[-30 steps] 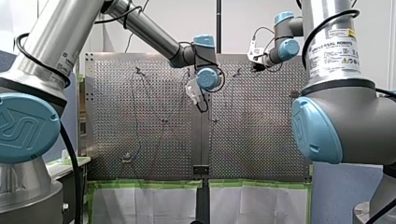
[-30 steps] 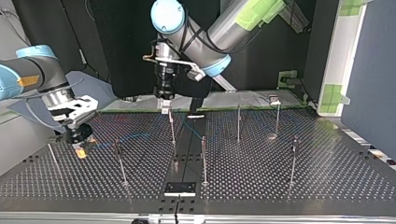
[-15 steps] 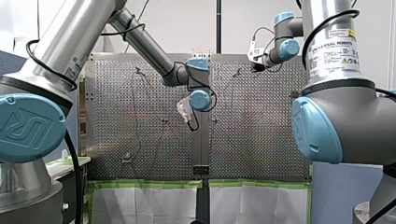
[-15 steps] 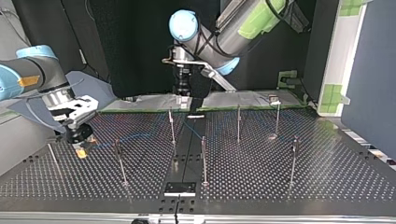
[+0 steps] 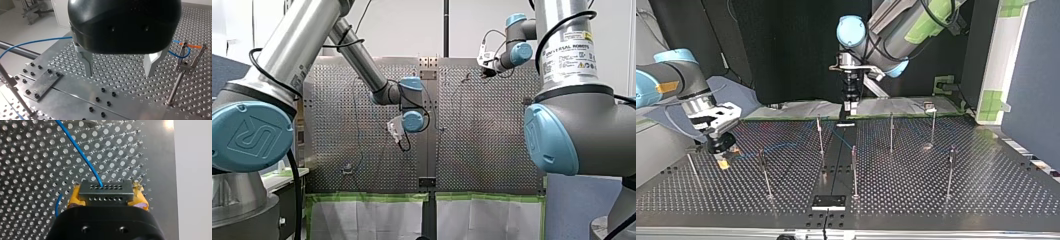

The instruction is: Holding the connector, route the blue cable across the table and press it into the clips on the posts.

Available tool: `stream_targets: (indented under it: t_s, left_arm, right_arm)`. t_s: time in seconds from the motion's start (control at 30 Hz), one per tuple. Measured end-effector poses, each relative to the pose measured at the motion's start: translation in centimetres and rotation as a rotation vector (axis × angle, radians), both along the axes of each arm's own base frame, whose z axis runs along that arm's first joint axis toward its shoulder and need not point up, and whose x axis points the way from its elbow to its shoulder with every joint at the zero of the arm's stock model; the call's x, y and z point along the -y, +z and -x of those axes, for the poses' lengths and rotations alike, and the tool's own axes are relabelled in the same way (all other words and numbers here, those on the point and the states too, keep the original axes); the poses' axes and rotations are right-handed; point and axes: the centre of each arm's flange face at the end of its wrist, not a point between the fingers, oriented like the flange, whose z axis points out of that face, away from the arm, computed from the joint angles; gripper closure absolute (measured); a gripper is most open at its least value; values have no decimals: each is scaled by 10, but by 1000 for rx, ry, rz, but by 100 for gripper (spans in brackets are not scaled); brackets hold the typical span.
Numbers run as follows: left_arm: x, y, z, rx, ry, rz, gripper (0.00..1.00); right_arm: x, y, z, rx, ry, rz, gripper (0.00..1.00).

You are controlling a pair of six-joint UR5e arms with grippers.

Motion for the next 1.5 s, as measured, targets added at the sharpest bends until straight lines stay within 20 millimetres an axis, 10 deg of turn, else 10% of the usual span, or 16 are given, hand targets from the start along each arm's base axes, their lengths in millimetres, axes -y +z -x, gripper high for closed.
stream_targets:
  t_s: [1.5]
  left_arm:
    - [-74,-91,92,1,9,-7,0]
  right_arm:
    - [0,-3,-2,-5,-2,-4,100]
